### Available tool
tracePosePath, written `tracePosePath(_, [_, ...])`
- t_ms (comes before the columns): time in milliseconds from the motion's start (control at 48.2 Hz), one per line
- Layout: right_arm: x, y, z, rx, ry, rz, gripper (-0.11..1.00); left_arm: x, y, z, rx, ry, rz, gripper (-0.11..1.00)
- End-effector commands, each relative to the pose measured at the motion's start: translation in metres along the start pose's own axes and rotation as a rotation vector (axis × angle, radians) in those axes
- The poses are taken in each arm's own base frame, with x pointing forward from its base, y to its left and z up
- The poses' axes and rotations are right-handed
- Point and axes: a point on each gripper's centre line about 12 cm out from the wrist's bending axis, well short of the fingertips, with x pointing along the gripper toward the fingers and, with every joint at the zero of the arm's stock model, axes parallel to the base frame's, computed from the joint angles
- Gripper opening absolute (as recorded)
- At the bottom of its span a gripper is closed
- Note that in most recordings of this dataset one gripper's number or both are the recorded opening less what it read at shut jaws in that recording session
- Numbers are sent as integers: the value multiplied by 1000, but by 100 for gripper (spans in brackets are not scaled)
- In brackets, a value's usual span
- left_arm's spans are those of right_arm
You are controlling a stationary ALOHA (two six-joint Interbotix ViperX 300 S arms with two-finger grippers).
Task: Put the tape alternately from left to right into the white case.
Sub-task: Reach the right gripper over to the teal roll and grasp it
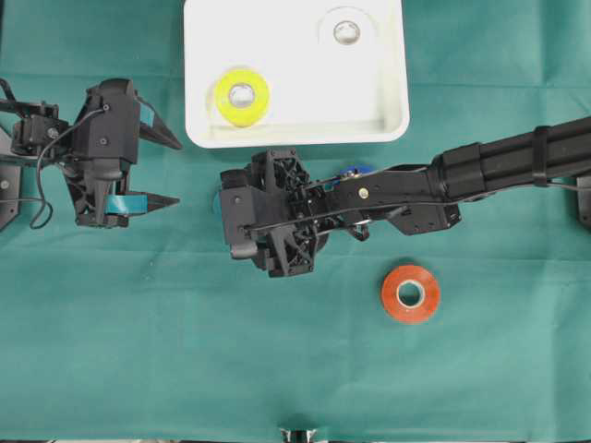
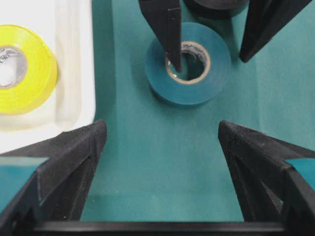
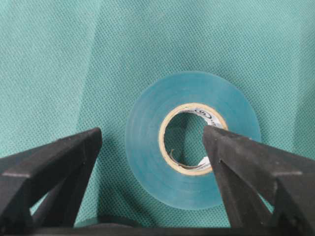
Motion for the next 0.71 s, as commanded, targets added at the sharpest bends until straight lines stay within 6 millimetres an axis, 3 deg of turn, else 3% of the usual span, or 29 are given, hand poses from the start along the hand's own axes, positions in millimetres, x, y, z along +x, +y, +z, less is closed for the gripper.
tracePosePath(0, [-8, 2, 14, 0, -41, 6, 64, -2, -1, 7, -1, -28, -1, 98])
tracePosePath(124, [-8, 2, 14, 0, -43, 6, 27, -2, -1, 6, -1, -26, -1, 98])
tracePosePath(249, [-8, 1, 15, 1, -41, 4, 3, -2, -1, 6, 1, -26, -1, 98])
tracePosePath(685, [-13, 2, 19, 1, -55, 7, 2, -2, -1, 8, -1, -29, -1, 98])
